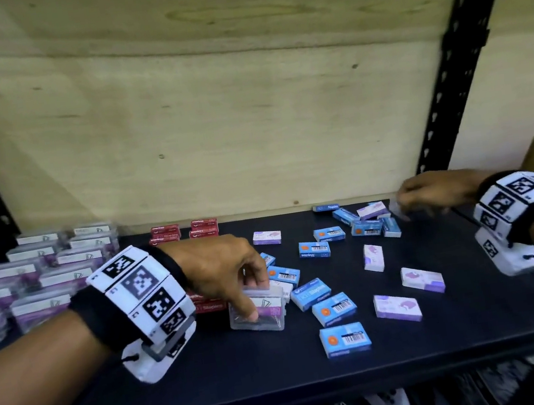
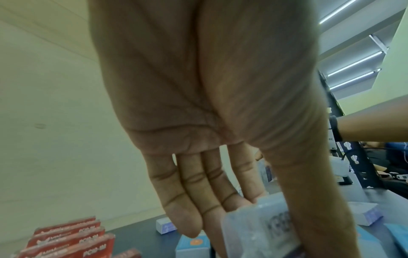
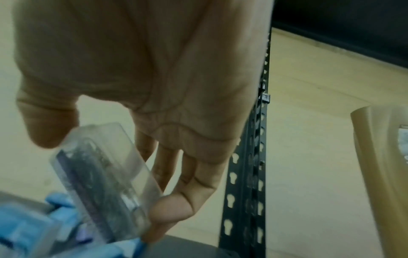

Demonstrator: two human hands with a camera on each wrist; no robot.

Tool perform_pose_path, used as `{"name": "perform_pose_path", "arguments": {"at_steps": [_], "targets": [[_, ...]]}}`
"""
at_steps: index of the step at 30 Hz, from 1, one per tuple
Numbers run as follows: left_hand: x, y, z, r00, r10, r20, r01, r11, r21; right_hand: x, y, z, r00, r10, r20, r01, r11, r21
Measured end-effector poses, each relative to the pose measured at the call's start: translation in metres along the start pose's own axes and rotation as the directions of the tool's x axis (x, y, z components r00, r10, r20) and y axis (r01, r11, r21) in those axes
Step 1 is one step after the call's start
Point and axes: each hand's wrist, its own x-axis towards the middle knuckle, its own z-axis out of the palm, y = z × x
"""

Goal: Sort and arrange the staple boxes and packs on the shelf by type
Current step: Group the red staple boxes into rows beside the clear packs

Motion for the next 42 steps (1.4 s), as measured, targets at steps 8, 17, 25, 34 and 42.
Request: {"name": "perform_pose_path", "arguments": {"at_steps": [8,17,25,34,42], "targets": [[-0.021,-0.002,-0.018,0.99,0.018,-0.14,-0.02,1.0,-0.015,-0.008,-0.067,0.009,0.982,-0.189,0.028,0.186,0.979,0.087],[-0.103,-0.043,-0.047,0.952,-0.157,-0.262,0.146,0.987,-0.061,-0.012,-0.185,0.048,0.858,-0.485,0.168,0.465,0.873,0.146],[-0.195,-0.096,-0.035,0.854,-0.444,-0.271,0.447,0.893,-0.053,-0.02,-0.295,0.092,0.637,-0.736,0.229,0.739,0.667,0.09],[-0.235,-0.145,0.003,0.743,-0.644,-0.18,0.641,0.763,-0.083,-0.033,-0.378,0.145,0.516,-0.763,0.39,0.846,0.525,-0.092],[-0.249,-0.166,0.012,0.694,-0.709,-0.126,0.702,0.705,-0.103,-0.045,-0.42,0.177,0.49,-0.721,0.491,0.871,0.429,-0.239]]}}
